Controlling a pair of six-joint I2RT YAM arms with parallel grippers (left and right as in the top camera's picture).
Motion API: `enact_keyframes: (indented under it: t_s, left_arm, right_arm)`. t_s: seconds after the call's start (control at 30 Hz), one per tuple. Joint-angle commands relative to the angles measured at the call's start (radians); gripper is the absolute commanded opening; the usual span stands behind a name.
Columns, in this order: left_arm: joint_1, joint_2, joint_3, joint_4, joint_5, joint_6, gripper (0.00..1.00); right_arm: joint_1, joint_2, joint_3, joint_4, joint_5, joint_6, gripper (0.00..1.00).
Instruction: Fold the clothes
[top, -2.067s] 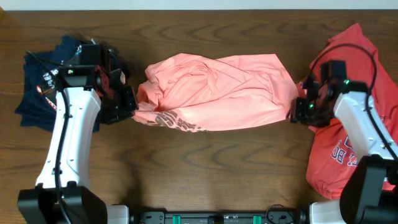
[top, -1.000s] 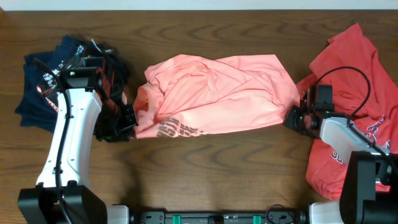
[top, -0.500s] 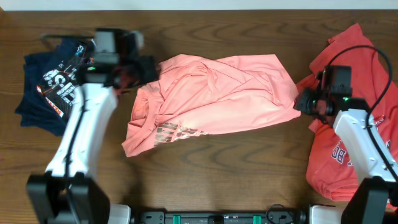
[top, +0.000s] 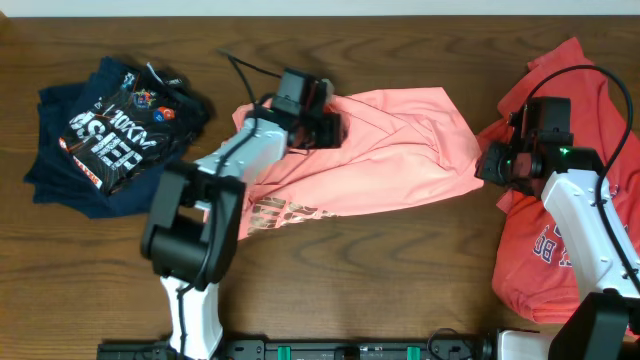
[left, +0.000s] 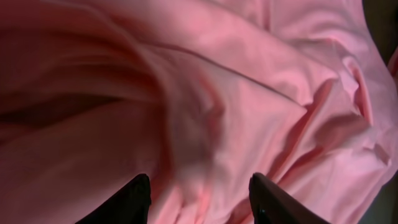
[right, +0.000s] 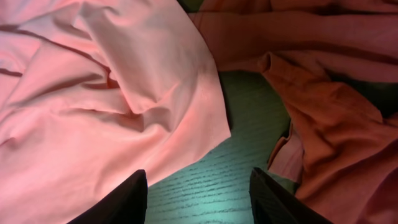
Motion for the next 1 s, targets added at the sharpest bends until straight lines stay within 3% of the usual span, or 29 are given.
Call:
enact_keyframes:
  t_s: [0.0,0.13,0.27,0.43,0.63,0.8,0.97]
  left_arm:
    - [-0.021,0.029,0.009,0.036,0.017,-0.055,0.53]
    - [-0.042,0.052,0.009,0.058,0.017,-0.057,0.51]
    - [-0.046,0.053,0.009,0.072,0.017,-0.070,0.24]
    - [-0.035,0.025,0.012,0.090,0.019,-0.090,0.06]
    - [-0.025,-0.050,0.012,0.020,0.142,-0.090,0.06]
    - [0.008,-0.195,0.011,-0.232,0.171,-0.088,0.06]
    - [0.045,-0.369,0.011,-0.500,0.168,-0.006,0.06]
  right_arm:
    - [-0.005,-0.006,0.024,-0.009,0.013,-0.023,0.51]
    - [-0.005,-0.006,0.024,-0.018,0.013,-0.024,0.51]
    - [-0.005,-0.006,0.024,-0.017,0.014,-0.023,0.49]
    - [-0.005,-0.006,0.024,-0.017,0.040,-0.023,0.44]
    - [-0.004,0.014,0.022,-0.025,0.038,-0.024,0.38]
    - [-0.002,0.061,0.021,-0.030,-0.026,-0.046,0.44]
    - [-0.002,0.106,0.022,-0.011,-0.084,-0.046,0.47]
